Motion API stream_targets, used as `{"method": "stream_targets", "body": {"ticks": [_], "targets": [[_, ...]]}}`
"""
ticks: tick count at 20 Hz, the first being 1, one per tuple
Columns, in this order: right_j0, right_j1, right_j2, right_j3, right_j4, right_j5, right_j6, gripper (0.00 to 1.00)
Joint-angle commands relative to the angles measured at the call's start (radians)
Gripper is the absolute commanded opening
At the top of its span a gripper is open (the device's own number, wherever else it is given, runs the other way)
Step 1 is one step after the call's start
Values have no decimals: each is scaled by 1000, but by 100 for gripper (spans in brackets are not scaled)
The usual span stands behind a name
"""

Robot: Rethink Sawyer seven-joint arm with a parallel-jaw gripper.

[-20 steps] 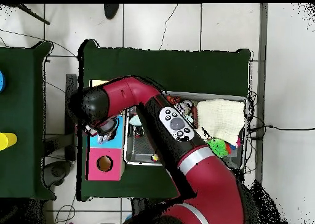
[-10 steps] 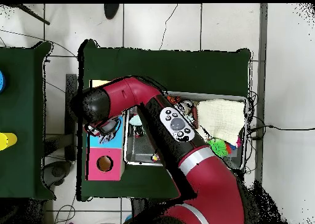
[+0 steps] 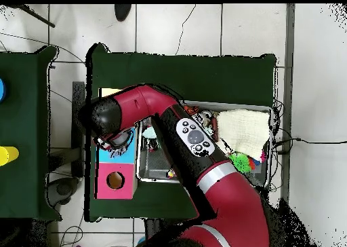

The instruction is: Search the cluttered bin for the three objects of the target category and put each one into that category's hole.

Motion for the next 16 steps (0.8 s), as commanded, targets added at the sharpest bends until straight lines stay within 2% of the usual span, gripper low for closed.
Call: {"method": "stream_targets", "body": {"ticks": [1, 8, 16], "targets": [[-19, 15, -71, -1, -89, -81, -45, 0], [-17, 17, -69, -5, -118, -98, -45, 0], [-13, 21, -69, -9, -118, -81, -45, 0]]}}
